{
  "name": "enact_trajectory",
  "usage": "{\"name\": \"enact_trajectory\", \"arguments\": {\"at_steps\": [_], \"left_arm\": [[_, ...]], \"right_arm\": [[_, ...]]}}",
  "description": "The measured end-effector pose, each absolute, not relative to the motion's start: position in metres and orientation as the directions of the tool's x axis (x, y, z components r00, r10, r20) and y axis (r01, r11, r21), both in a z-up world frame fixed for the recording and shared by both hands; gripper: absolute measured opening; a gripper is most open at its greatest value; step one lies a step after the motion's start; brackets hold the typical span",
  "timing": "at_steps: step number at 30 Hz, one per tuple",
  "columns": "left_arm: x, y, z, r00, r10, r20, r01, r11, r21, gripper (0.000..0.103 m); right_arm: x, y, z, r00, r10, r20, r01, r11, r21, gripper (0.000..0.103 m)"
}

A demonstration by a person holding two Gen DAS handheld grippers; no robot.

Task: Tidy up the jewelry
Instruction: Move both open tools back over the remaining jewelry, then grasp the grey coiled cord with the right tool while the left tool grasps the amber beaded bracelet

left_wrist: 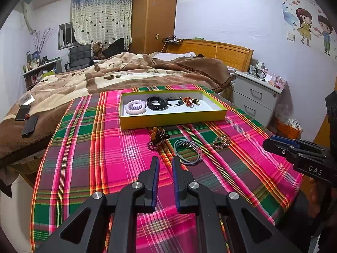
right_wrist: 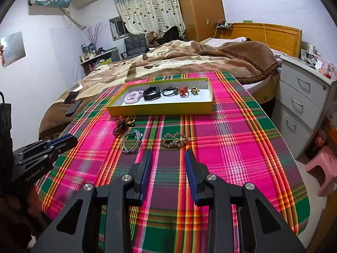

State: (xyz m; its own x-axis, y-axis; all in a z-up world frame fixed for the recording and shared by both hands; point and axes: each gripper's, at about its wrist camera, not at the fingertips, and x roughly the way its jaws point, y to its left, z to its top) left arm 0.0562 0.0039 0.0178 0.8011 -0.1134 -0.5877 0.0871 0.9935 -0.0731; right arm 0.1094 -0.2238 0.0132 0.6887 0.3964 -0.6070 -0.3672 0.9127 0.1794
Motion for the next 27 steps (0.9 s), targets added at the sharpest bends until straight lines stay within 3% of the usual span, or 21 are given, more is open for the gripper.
{"name": "enact_trajectory", "arguments": {"at_steps": [13,18,27], "left_arm": [[0.059,0.001,0.016,0.797,-0.124,-0.591,0.099,0.992,-0.075,0.011],[0.071,0.003,0.014,0.795,-0.12,-0.594,0.094,0.993,-0.076,0.018],[0.101,0.01,0.007,0.776,-0.116,-0.62,0.083,0.993,-0.081,0.021]], "right_arm": [[0.108,-0.219,0.01,0.678,0.401,-0.616,-0.38,0.908,0.173,0.033],[0.115,-0.216,0.006,0.669,0.404,-0.623,-0.386,0.906,0.174,0.035],[0.132,-0.2,-0.003,0.637,0.427,-0.642,-0.405,0.894,0.193,0.035]]}}
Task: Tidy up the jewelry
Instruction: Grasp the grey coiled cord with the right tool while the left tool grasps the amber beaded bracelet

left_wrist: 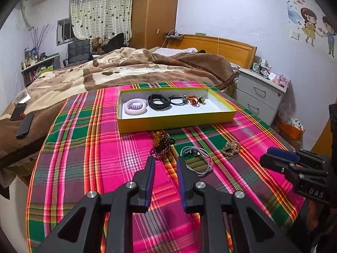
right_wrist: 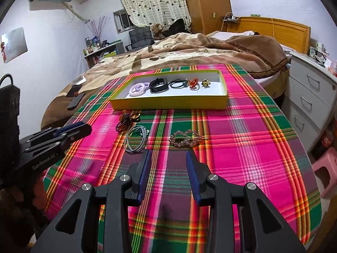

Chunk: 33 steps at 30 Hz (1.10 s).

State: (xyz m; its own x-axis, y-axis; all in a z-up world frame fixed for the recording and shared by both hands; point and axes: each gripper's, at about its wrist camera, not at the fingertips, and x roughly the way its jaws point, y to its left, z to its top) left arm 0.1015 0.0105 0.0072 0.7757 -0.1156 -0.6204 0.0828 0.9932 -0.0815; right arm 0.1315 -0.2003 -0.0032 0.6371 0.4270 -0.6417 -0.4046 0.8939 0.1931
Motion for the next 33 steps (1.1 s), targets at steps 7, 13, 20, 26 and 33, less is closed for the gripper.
{"name": "enact_trajectory", "arguments": {"at_steps": [7,13,20,26,33], "left_arm": [[0.124,0.017,0.003,0.763,-0.115,-0.636,0.081,0.993,-0.083,0.022],[0.134,0.024,0.002,0.756,-0.127,-0.643,0.083,0.992,-0.098,0.027],[0.141,0.031,-0.002,0.751,-0.139,-0.645,0.08,0.99,-0.12,0.03],[0.145,0.039,-0.006,0.746,-0.15,-0.649,0.074,0.987,-0.143,0.03],[0.149,0.043,-0.008,0.74,-0.166,-0.652,0.072,0.983,-0.169,0.03]], "right_arm": [[0.147,-0.186,-0.011,0.608,0.443,-0.659,-0.419,0.884,0.208,0.035],[0.162,-0.169,-0.019,0.574,0.458,-0.678,-0.435,0.873,0.221,0.035],[0.179,-0.151,-0.028,0.535,0.465,-0.705,-0.445,0.865,0.234,0.035],[0.19,-0.139,-0.033,0.488,0.481,-0.728,-0.458,0.851,0.256,0.033],[0.202,-0.127,-0.038,0.473,0.454,-0.755,-0.467,0.856,0.222,0.01]]}}
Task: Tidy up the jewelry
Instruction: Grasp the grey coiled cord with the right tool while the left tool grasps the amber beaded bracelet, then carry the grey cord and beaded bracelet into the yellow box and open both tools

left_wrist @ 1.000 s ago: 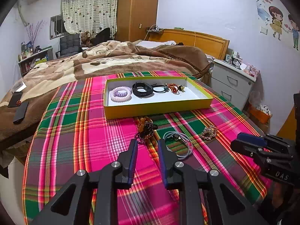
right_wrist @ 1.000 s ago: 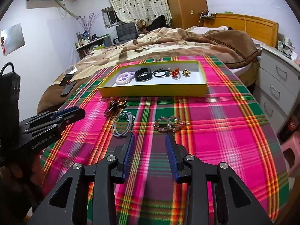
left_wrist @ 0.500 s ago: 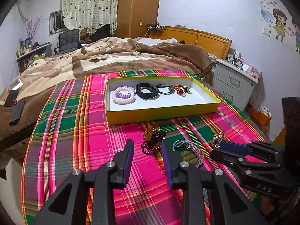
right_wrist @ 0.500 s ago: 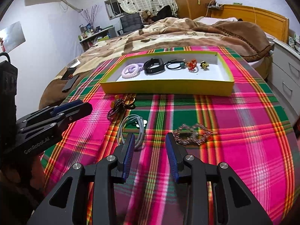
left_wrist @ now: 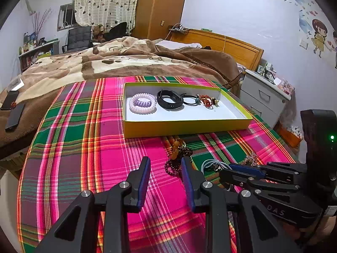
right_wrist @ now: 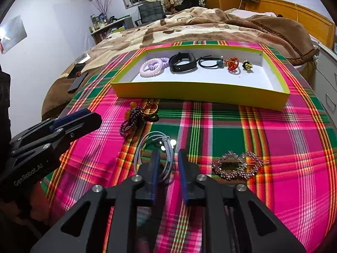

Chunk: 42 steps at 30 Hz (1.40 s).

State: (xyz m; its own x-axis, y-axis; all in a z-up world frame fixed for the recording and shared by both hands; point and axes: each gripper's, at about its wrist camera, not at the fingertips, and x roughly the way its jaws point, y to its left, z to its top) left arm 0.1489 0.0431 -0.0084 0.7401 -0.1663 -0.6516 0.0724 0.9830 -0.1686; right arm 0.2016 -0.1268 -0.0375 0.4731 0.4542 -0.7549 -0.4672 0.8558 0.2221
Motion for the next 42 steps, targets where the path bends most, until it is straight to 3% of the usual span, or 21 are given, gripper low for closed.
{"name": "enact_trajectory", "arguments": {"at_steps": [5,12,24,29,32,42], "left_arm": [[0.155,0.041,-0.011,0.723,-0.188,-0.664,0.087,0.979,-0.182,0.03],[0.169,0.027,-0.018,0.684,-0.216,-0.696,0.126,0.976,-0.179,0.037],[0.2,0.021,-0.034,0.624,-0.195,-0.757,0.087,0.98,-0.18,0.037],[0.199,0.021,-0.035,0.624,-0.171,-0.762,0.072,0.984,-0.162,0.027],[0.196,0.02,-0.032,0.633,-0.16,-0.757,0.076,0.987,-0.144,0.011],[0.178,0.02,-0.023,0.661,-0.18,-0.728,0.105,0.983,-0.148,0.007]], "right_arm": [[0.201,-0.13,-0.035,0.492,0.449,-0.746,-0.459,0.862,0.216,0.003],[0.198,-0.142,-0.029,0.508,0.455,-0.731,-0.443,0.866,0.231,0.003],[0.195,-0.157,-0.026,0.516,0.469,-0.717,-0.427,0.866,0.259,0.003],[0.193,-0.16,-0.025,0.521,0.468,-0.713,-0.422,0.868,0.261,0.003],[0.191,-0.161,-0.024,0.525,0.466,-0.712,-0.42,0.87,0.26,0.003],[0.183,-0.162,-0.016,0.54,0.46,-0.705,-0.419,0.873,0.248,0.003]]}}
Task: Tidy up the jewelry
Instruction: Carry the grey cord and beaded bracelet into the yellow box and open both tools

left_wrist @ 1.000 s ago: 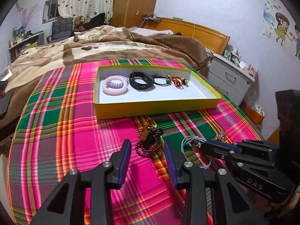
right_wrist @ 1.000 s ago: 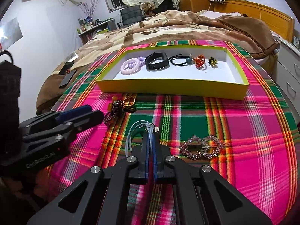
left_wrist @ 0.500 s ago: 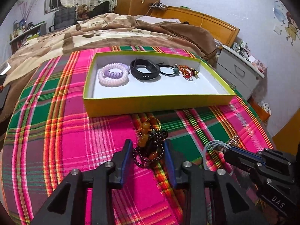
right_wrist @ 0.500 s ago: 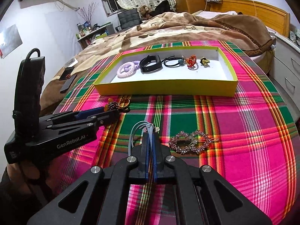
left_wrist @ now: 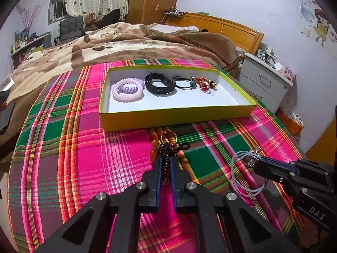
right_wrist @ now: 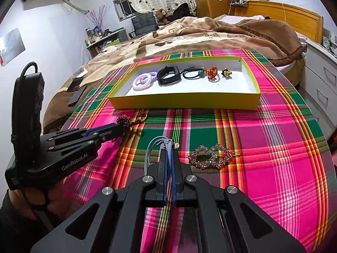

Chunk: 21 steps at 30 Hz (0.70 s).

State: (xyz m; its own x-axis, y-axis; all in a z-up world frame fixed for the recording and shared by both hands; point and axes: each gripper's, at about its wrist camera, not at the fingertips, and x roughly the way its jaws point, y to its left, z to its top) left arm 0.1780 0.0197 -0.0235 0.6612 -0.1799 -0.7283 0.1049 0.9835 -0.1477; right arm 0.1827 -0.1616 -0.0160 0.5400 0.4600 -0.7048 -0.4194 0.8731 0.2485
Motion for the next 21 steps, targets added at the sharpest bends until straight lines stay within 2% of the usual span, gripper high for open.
{"name": "enact_trajectory", "arguments": {"at_steps": [21], "left_arm": [[0.155,0.023,0.023,0.728,-0.243,-0.642,0.165,0.97,-0.18,0.007]], "right_arm": [[0.181,-0.171,0.008,0.59,0.45,-0.671,-0.416,0.881,0.225,0.003]]}}
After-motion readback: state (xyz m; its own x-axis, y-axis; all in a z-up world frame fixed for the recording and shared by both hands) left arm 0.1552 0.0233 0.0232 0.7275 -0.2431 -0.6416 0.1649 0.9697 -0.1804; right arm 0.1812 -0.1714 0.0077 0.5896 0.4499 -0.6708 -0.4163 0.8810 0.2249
